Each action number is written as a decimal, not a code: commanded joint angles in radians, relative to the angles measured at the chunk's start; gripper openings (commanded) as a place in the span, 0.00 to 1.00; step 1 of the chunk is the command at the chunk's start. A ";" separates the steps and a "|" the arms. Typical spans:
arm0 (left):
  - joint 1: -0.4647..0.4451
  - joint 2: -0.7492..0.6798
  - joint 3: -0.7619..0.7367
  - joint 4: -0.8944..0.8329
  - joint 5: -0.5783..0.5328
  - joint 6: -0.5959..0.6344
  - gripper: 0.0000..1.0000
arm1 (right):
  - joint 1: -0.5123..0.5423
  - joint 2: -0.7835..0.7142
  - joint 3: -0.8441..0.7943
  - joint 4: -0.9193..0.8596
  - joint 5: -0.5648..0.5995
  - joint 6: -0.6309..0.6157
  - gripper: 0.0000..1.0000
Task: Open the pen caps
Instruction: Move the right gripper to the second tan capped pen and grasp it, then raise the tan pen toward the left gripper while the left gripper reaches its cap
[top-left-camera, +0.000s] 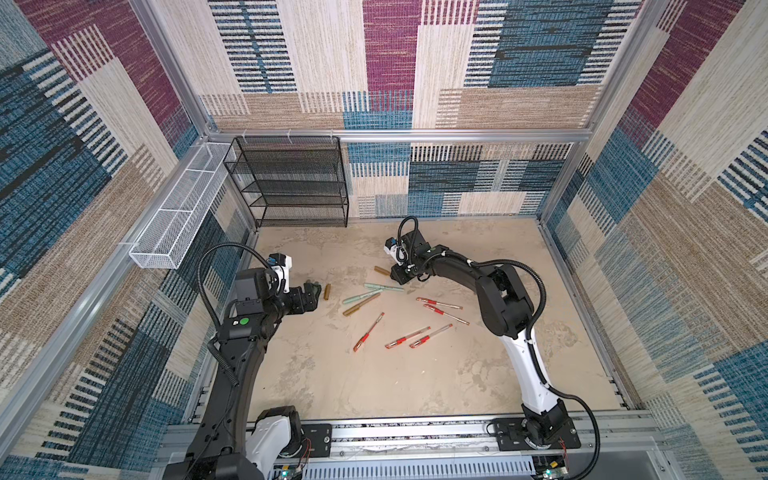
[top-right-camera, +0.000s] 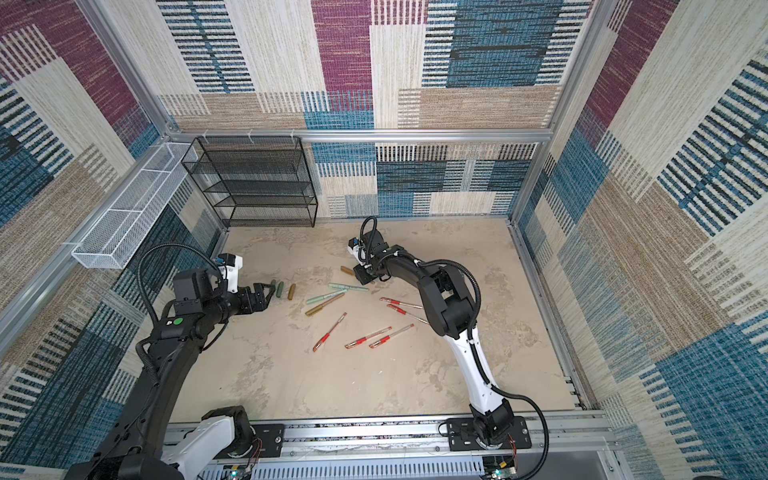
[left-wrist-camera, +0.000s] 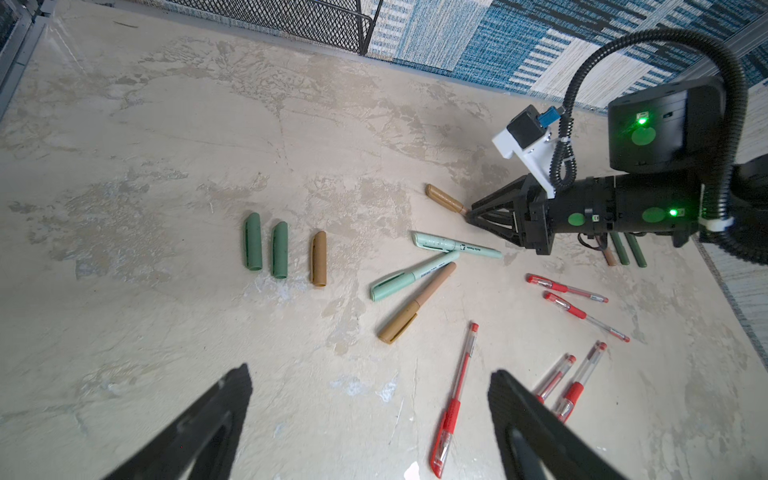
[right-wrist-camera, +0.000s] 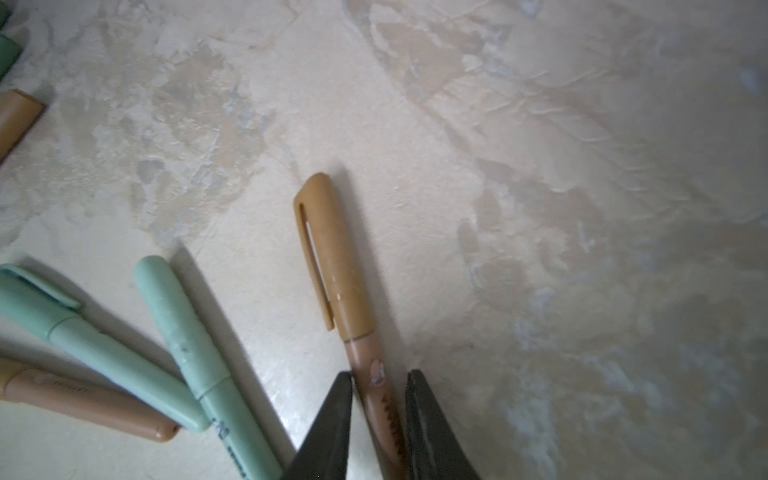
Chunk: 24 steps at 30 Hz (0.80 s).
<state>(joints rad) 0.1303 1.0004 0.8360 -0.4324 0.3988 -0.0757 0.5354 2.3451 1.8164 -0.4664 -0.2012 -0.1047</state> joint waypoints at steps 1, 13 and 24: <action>0.000 -0.003 0.003 0.021 0.006 0.001 0.93 | -0.010 -0.021 -0.059 -0.079 0.102 0.013 0.23; -0.001 0.002 0.008 0.011 0.009 -0.001 0.92 | -0.052 -0.113 -0.194 -0.031 0.131 0.044 0.13; -0.004 0.000 0.012 0.029 0.076 -0.027 0.92 | -0.077 -0.348 -0.390 0.151 0.042 0.123 0.08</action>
<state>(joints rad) 0.1295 1.0023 0.8429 -0.4221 0.4263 -0.0803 0.4576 2.0468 1.4628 -0.3927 -0.1108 -0.0257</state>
